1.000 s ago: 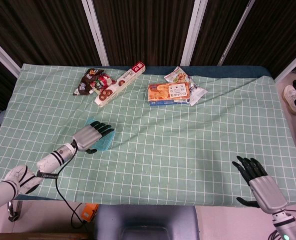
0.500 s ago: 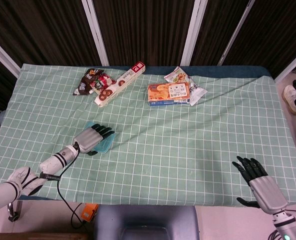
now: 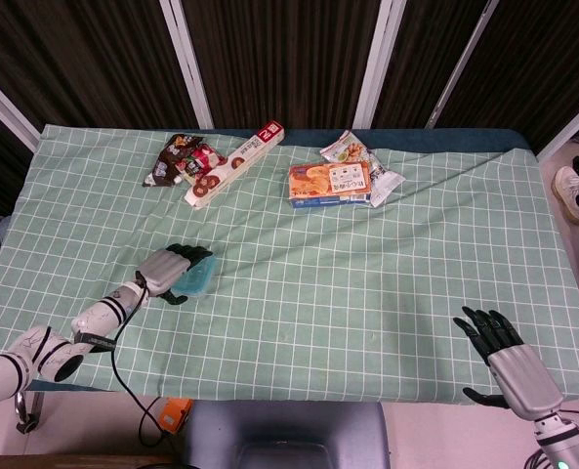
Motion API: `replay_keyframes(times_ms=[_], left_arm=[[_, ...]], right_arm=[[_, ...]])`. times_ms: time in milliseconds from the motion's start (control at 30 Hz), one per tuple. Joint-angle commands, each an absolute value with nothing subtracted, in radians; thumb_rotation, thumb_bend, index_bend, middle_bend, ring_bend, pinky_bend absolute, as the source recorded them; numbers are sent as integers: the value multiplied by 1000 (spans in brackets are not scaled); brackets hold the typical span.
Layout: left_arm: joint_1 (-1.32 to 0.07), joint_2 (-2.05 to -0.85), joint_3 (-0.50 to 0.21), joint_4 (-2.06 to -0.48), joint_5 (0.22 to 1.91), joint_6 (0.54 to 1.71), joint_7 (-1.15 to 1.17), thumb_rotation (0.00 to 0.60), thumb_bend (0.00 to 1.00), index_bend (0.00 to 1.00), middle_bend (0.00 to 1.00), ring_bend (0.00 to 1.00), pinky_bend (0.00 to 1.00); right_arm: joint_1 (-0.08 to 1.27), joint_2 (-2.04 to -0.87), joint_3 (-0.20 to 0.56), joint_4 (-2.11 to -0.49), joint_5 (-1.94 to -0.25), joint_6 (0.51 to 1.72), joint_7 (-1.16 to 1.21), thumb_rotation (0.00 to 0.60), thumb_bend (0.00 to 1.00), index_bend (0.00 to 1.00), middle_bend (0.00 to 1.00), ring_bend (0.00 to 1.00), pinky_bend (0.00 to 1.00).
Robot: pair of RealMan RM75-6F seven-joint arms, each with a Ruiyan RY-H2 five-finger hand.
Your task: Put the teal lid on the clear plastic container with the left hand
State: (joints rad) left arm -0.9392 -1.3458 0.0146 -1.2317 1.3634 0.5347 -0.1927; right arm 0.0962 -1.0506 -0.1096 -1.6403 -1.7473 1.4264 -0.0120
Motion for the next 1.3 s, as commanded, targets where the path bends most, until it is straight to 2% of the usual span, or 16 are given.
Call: replay_keyframes(times_ms=[33,233,300,367,500,667,900,1167,1300], left_arm=[[-910,-1359,10,-1233,1359,605,-120,600,321,0,410,431,353],[-825,-1425,-12,-1234,1269,768,80,600,320,0,428,427,354],[-798,-1453,-23,-1241,1220,816,166,600,319,0,429,398,351],[-781,-1475,-32,-1254,1142,836,265,600,319,0,415,329,321],[-777,-1498,-49,-1283,1012,868,445,600,315,0,336,204,238],[-777,-1510,-70,-1336,873,902,578,600,311,0,290,168,214],[-785,-1498,-78,-1380,803,909,630,600,302,0,161,70,198],[-786,-1471,-79,-1420,801,915,628,600,299,0,119,33,178],[-786,-1464,-77,-1422,810,912,621,600,291,0,109,14,124]], right_arm=[[96,-1051,-111,-1641,-1748,1425,-14,600,186,39,109,0,0],[98,-1049,-112,-1641,-1751,1426,-8,600,185,39,109,0,0],[99,-1049,-113,-1641,-1754,1424,-9,600,186,39,109,0,0],[99,-1048,-116,-1641,-1760,1424,-7,600,185,39,109,0,0],[98,-1045,-120,-1638,-1769,1432,2,600,186,39,109,0,0],[97,-1043,-120,-1634,-1771,1436,12,600,185,39,109,0,0],[97,-1041,-121,-1632,-1774,1440,17,600,186,43,112,0,0],[97,-1044,-122,-1634,-1773,1436,9,600,186,49,118,0,0],[97,-1044,-123,-1634,-1774,1436,7,600,186,130,228,0,0]])
